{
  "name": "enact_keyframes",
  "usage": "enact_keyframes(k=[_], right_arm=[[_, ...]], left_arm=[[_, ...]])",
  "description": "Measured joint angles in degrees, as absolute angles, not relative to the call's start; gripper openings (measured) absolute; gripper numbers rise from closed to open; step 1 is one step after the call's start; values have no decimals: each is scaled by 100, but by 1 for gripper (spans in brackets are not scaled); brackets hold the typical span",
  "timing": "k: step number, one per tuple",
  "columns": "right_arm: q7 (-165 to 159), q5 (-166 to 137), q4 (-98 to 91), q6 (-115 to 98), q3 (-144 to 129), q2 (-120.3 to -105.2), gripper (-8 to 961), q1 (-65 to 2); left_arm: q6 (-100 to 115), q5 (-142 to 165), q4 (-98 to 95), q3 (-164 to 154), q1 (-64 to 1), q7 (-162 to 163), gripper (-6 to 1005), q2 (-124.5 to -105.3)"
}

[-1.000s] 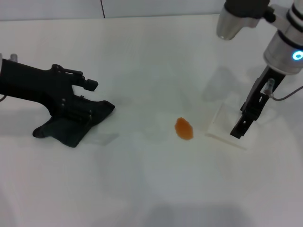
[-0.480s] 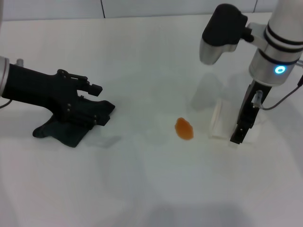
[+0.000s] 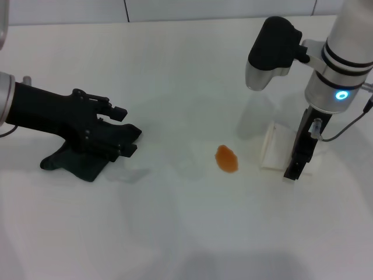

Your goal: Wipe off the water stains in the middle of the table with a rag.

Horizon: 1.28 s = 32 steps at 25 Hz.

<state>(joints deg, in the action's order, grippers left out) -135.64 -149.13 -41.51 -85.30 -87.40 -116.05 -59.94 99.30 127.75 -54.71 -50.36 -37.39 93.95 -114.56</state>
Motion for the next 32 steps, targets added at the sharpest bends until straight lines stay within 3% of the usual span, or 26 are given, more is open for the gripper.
enact_keyframes(k=[16,21,32], right_arm=[[-13493,-14952,-4780,-8741,-8667,-11527,777,-5582],[-13425,-14974,-5460,-9009,-8167,-11475,704,-5224],[-11244,-13181,-6015,-8428,-6250,-11510,618,-3604]], left_arm=[[9889,12817,-5471,-5033,-3736,9445,825,-11470],[9858,12817,-5475,-5029,-3706,9448,824,-11470],[9861,12814,-5510,-5004,-3731,9456,822,-11459]])
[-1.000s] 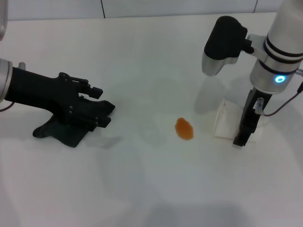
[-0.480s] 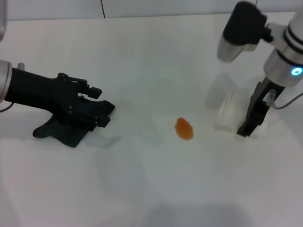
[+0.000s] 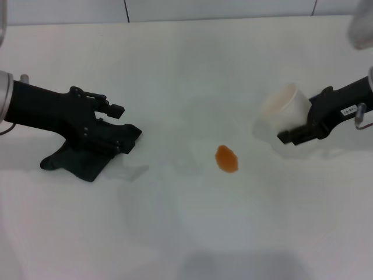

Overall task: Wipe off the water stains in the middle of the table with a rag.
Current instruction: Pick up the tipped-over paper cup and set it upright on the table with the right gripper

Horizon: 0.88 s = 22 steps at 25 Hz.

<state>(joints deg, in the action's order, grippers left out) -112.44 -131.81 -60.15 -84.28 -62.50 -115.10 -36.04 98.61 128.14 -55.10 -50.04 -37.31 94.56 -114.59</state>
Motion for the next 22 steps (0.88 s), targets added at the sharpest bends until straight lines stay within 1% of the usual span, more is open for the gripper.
enact_keyframes(k=[3,5,7,17,22], right_arm=[[-10171,-11853,-5703,-7953,-6199,-11517,595,-3011],[-9851,-11478,-5515,-7841,-6195,-11516,591,-2910],[-9000,-10629,-4865,-7671,-6160,-11506,587,-2745],[-5814,-8125,-2273,-7564,-6022,-11527,568,-2665],[-4566,-7180,-1370,-7503,-6020,-11536,562,-2641]], left_arm=[[9861,12813,-5511,-5001,-3740,9458,822,-11454],[9859,12810,-5511,-5001,-3741,9458,821,-11448],[9865,12809,-5511,-5001,-3740,9458,821,-11437],[9892,12811,-5511,-5001,-3716,9465,819,-11387],[9893,12814,-5514,-4994,-3719,9466,818,-11371]])
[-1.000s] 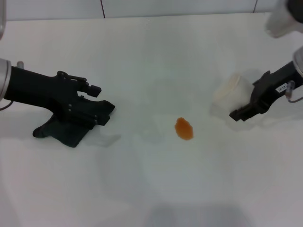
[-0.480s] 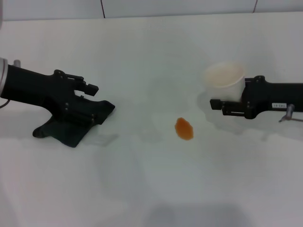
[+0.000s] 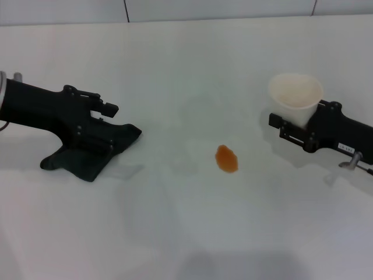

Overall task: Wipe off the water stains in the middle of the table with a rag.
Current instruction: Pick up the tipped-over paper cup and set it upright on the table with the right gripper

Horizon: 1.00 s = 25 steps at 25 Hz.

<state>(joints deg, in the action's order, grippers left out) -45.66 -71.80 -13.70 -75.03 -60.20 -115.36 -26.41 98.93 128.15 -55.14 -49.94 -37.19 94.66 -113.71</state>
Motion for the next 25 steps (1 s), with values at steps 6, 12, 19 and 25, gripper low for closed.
enact_keyframes(k=[6,12,19,25], right_arm=[[-3777,-6959,-813,-7250,-6022,-11602,556,-2637],[-3594,-6892,-501,-7119,-6022,-11618,549,-2679],[-3652,-6868,-374,-6973,-6020,-11619,548,-2720],[-3728,-6923,-321,-6938,-6086,-11619,597,-2745]], left_arm=[[9892,12815,-5520,-5001,-3752,9466,817,-11348],[9875,12815,-5520,-5017,-3758,9465,816,-11336],[9866,12814,-5511,-5028,-3756,9462,815,-11373],[9853,12815,-5513,-5028,-3751,9475,814,-11399]])
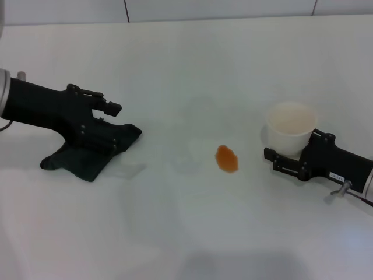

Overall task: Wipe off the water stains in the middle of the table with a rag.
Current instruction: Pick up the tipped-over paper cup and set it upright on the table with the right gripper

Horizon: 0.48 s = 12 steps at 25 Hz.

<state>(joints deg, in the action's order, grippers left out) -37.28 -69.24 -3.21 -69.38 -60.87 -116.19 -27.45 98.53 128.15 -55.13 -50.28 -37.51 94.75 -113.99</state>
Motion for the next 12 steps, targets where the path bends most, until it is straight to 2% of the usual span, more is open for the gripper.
enact_keyframes(k=[1,7,9,12], right_arm=[[-3728,-6922,-320,-6958,-6087,-11618,610,-2737],[-3728,-6899,-328,-7110,-6086,-11590,829,-2672],[-3732,-6909,-349,-7127,-6090,-11571,865,-2639],[-3755,-6968,-379,-7127,-6115,-11532,865,-2601]], left_arm=[[9853,12816,-5514,-5027,-3752,9484,813,-11406],[9869,12820,-5519,-5027,-3719,9535,812,-11433],[9873,12822,-5520,-5027,-3714,9538,812,-11437],[9879,12823,-5520,-5027,-3707,9549,811,-11441]])
